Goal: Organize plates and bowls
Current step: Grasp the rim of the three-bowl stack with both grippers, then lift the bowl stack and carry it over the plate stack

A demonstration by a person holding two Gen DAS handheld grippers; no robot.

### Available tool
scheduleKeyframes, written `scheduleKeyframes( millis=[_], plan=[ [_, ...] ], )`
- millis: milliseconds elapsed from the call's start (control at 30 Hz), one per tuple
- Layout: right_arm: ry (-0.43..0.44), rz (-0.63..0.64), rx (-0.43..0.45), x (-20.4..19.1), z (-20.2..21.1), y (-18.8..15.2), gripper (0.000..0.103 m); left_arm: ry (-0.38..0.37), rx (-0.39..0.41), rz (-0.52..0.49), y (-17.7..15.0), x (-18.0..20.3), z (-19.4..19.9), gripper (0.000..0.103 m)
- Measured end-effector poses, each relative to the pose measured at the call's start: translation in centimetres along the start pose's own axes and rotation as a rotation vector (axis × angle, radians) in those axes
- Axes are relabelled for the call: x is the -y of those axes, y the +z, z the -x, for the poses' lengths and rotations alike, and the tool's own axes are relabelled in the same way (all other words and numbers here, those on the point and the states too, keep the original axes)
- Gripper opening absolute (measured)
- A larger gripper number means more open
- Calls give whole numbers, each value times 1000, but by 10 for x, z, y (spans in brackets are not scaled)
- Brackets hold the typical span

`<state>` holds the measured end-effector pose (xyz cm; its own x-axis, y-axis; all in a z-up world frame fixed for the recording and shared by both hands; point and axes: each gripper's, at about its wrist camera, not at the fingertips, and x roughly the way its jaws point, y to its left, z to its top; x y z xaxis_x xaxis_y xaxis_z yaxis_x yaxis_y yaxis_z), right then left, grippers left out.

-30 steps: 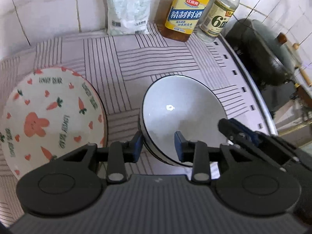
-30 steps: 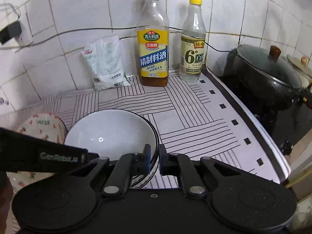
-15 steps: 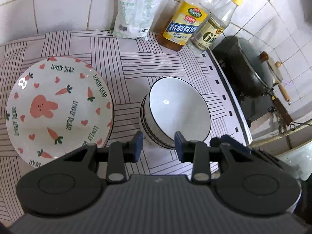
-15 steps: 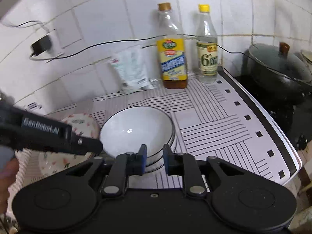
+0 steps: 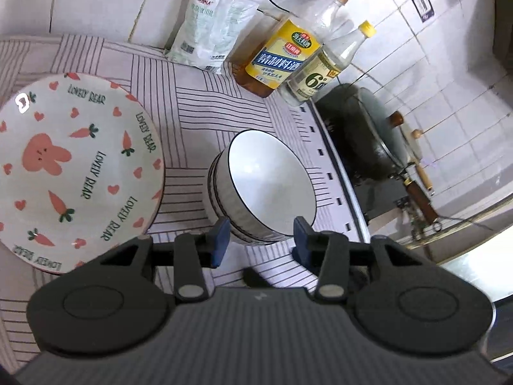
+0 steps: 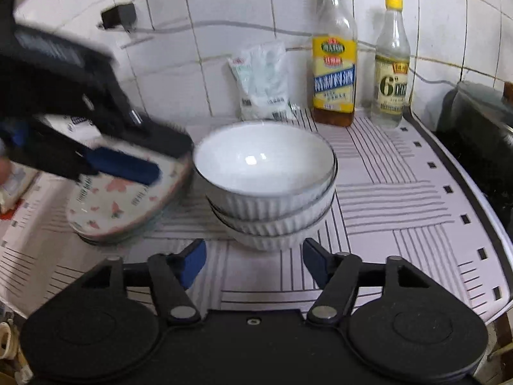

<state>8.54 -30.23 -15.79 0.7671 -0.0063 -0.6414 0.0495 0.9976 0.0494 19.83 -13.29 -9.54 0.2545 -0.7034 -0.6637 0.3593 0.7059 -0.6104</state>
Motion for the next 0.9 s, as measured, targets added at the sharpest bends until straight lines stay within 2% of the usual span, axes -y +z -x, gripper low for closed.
scheduleKeyframes(
  millis=[133,233,300,367,467,733,900],
  plan=[
    [-7,6,12,4,-28,-17,75,-50,-17,61,3,-12,-13,52],
    [-5,-6,70,7,-38,-25,76,-9,-52,75,6,-16,-28,53],
    [-1,-21,117,9,-42,-28,88,12,-62,65,8,-16,-35,54],
    [17,-35,177,13,-42,-30,92,35,-79,53,11,-14,-42,55],
    [23,-43,212,17,-45,-30,94,80,-110,31,18,-11,-54,56],
    [70,-1,234,21,-59,-26,96,151,-161,-23,28,-6,-81,55],
    [97,-6,168,24,-61,-13,96,203,-162,-73,30,4,-87,50]
  ],
)
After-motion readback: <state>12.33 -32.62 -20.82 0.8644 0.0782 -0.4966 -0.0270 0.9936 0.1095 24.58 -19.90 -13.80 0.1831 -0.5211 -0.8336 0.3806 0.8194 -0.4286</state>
